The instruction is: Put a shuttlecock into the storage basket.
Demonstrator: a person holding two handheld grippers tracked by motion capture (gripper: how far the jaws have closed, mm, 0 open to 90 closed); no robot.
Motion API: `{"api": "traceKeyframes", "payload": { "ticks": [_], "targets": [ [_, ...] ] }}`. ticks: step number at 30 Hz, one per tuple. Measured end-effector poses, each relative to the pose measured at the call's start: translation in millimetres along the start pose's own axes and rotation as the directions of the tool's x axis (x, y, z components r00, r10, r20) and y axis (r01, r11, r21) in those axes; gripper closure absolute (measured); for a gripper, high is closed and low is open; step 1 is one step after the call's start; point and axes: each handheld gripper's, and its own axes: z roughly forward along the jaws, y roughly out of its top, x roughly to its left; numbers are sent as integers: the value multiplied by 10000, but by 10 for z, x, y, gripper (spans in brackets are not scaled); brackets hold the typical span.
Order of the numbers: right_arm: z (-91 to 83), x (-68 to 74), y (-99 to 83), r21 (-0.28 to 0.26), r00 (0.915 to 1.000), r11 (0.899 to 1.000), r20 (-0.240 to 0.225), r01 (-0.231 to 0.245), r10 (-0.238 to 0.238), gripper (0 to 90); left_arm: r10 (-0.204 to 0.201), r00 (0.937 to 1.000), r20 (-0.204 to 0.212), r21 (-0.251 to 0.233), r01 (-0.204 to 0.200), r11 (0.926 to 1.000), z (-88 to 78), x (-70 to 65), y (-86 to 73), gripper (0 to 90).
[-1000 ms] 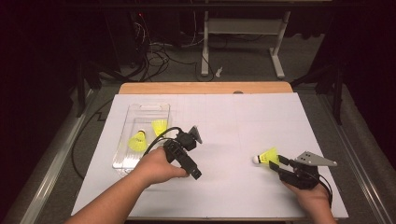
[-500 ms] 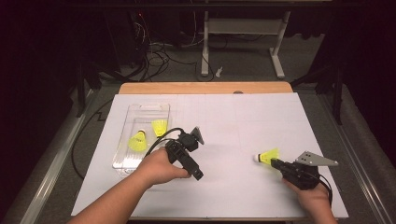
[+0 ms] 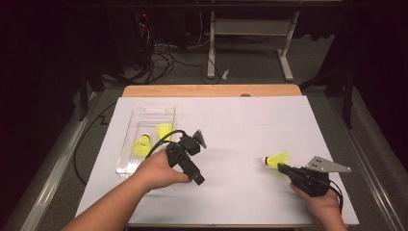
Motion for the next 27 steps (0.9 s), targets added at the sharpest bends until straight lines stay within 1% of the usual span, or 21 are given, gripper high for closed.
{"api": "traceKeyframes", "payload": {
  "ticks": [3,6,10,14,20,27],
  "targets": [
    [-5,15,8,-41,10000,10000,-24,29,-29,900,93,10000,-13,50,-93,9999,-43,8,-9,7],
    [-4,50,25,-107,9999,9999,-73,130,-131,900,396,9992,-60,-72,-397,9992,-73,-11,-11,8],
    [-5,114,74,-192,9997,9996,-85,220,-222,900,747,9972,-35,-14,-747,9972,-91,-43,4,8],
    [-14,203,158,-355,9993,9988,-128,338,-343,900,785,9969,-6,-29,-785,9969,-97,-39,6,9],
    [-8,285,282,-481,9988,9979,-235,425,-437,900,953,9954,98,-14,-953,9955,-106,-35,-2,9],
    [34,323,398,-279,9968,9974,-412,669,-680,900,1155,9933,34,-87,-1155,9933,-125,-21,-3,10]
  ]
}}
